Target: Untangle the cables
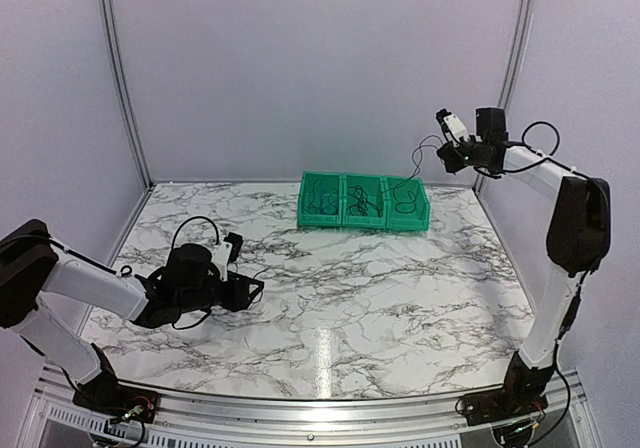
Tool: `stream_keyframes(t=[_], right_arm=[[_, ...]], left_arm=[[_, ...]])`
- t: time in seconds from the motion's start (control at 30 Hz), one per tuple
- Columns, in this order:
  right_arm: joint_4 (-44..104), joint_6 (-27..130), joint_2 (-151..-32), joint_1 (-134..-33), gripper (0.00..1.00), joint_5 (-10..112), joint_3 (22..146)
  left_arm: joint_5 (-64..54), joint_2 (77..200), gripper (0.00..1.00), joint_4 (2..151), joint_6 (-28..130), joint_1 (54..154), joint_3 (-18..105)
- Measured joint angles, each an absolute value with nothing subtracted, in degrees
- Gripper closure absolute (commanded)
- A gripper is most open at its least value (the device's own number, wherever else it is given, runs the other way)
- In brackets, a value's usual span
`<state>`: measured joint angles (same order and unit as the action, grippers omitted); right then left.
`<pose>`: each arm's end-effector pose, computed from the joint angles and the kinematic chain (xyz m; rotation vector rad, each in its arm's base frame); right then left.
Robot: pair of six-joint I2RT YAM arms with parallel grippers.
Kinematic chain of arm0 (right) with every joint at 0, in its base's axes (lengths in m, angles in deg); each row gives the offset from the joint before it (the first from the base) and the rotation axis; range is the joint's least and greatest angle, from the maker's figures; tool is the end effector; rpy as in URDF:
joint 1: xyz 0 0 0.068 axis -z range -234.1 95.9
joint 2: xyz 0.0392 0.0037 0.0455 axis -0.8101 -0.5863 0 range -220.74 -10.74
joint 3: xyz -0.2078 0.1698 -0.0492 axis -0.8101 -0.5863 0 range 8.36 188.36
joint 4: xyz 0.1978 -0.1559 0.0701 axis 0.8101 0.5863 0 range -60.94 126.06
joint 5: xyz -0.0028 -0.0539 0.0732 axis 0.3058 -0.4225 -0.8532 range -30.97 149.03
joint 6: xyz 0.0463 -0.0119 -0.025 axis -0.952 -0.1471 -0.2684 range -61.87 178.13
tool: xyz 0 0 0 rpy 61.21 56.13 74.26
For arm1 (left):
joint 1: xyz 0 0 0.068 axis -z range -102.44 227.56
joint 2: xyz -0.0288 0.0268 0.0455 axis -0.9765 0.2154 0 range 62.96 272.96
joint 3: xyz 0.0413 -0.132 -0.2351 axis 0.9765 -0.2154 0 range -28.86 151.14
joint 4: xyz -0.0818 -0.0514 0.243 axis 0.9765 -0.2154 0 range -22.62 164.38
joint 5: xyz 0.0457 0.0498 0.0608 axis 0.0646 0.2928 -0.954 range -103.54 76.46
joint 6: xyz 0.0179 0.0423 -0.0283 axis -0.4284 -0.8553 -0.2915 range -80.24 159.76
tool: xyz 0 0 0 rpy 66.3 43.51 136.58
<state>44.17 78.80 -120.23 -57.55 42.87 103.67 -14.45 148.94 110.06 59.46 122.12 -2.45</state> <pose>0.4533 0.0373 0.3076 -0.5963 1.9736 0.1083 0.1982 -0.1943 0.1515 0.4325 2.0120 -0.6985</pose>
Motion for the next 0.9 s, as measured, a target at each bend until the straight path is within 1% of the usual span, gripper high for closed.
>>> stream_keyframes(t=[0.23,0.5,0.9], right_arm=[[44.06,77.73,-117.09,-53.41,1.0,42.89,103.67],[44.3,77.4,-117.11,-52.37,1.0,41.29,103.8],[48.7,77.29,-126.99,-54.99,1.0,38.54,107.47]], left_arm=[[-14.36,149.64,0.46,109.98,58.94,122.12,-1.36],[-14.01,149.9,0.46,109.98,58.87,122.12,-0.96],[-14.01,149.94,0.46,109.98,59.0,122.12,-0.96]])
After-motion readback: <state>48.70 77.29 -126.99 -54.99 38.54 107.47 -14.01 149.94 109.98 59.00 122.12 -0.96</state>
